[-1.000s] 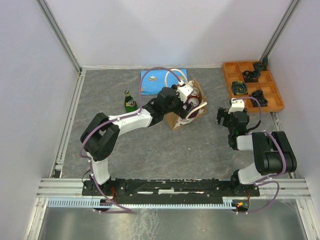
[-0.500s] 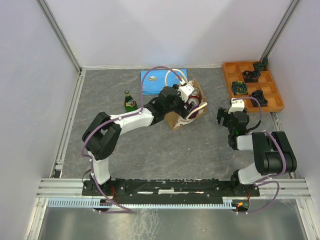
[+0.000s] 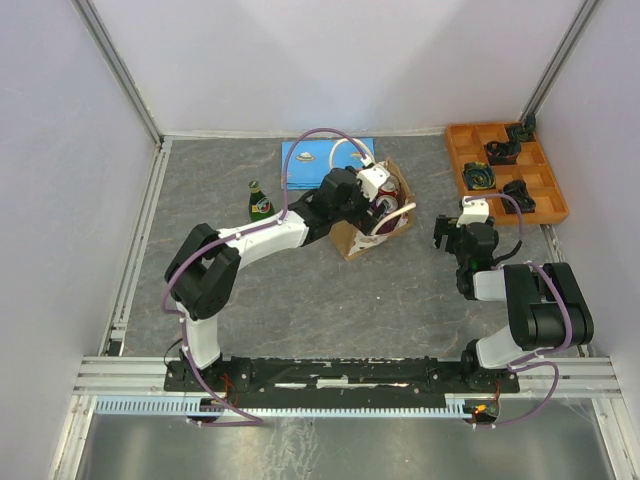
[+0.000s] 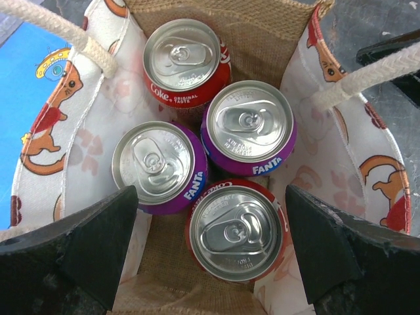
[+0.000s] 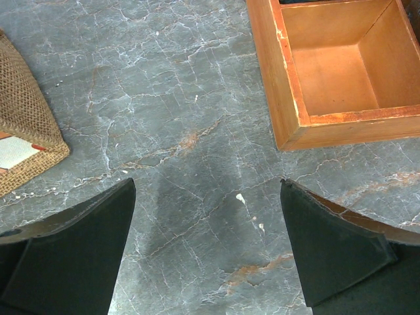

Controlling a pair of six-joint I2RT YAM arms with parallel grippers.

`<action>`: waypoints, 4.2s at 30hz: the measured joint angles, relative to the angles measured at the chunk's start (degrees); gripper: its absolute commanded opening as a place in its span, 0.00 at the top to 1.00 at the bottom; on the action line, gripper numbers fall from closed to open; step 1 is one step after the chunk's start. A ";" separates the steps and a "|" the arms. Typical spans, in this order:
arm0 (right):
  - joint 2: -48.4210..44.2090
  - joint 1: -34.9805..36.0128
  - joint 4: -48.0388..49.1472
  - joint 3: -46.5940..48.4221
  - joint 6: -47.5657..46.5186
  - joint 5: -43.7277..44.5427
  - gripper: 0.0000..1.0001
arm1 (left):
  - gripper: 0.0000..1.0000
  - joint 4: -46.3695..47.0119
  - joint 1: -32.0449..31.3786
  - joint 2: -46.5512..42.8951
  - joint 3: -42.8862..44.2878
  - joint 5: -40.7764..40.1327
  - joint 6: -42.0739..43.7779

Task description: Take the beverage out of the canvas bag

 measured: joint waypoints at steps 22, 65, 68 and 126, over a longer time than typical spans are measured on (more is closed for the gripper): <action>0.00 0.00 0.00 0.00 0.00 0.00 0.01 | 0.01 -11.30 0.00 -0.96 7.08 -3.69 -3.21; 0.00 0.00 0.00 0.00 0.00 0.00 0.01 | 0.01 -32.13 0.02 5.60 19.17 -1.70 -10.27; 0.00 0.00 0.00 0.00 0.00 0.00 0.01 | 0.01 -32.50 0.02 5.77 19.47 -1.62 -10.27; 0.00 0.02 0.00 0.00 0.00 0.02 0.01 | 0.97 -47.87 2.78 8.92 42.88 1.40 -2.71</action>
